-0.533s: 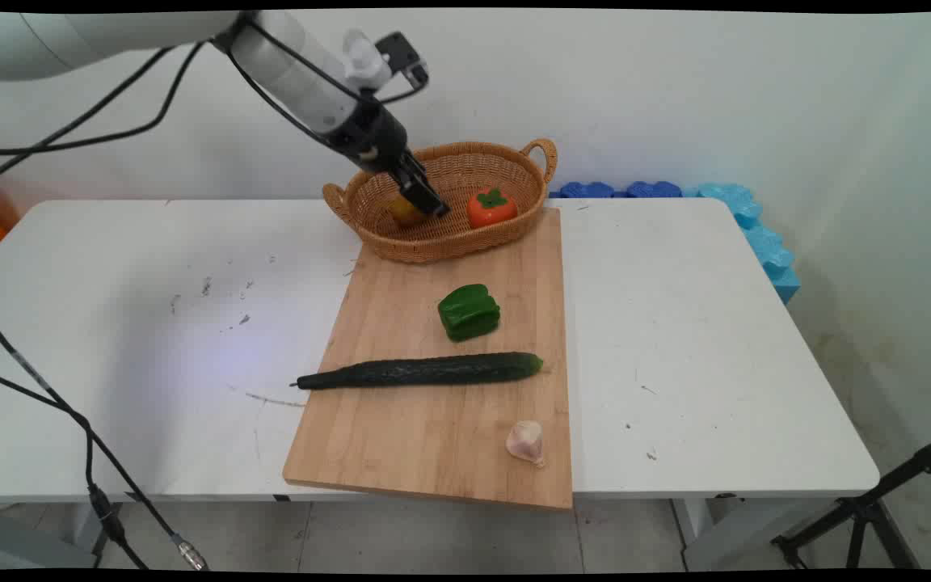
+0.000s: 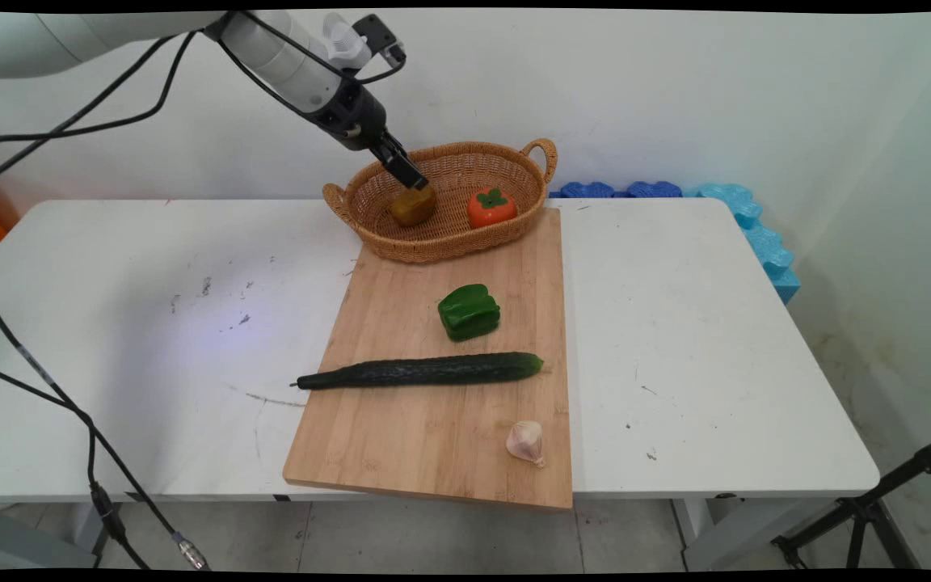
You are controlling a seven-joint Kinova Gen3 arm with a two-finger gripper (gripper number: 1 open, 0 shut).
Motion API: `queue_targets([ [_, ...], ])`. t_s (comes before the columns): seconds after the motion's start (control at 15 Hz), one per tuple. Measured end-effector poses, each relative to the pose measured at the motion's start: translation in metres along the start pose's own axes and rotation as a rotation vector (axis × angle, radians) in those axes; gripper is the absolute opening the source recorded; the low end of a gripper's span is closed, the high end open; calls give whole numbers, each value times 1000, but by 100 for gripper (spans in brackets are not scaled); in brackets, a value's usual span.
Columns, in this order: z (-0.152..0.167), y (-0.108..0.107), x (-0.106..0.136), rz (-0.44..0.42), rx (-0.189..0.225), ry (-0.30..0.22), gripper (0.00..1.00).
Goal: Pick up the potato from the vegetable basket
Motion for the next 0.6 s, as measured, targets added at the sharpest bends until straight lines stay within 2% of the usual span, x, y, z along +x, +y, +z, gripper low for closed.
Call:
queue_targets([
  [0.27, 24, -21, -12, -42, 37, -5, 100],
  [0.6, 49, -32, -26, -73, 53, -14, 100],
])
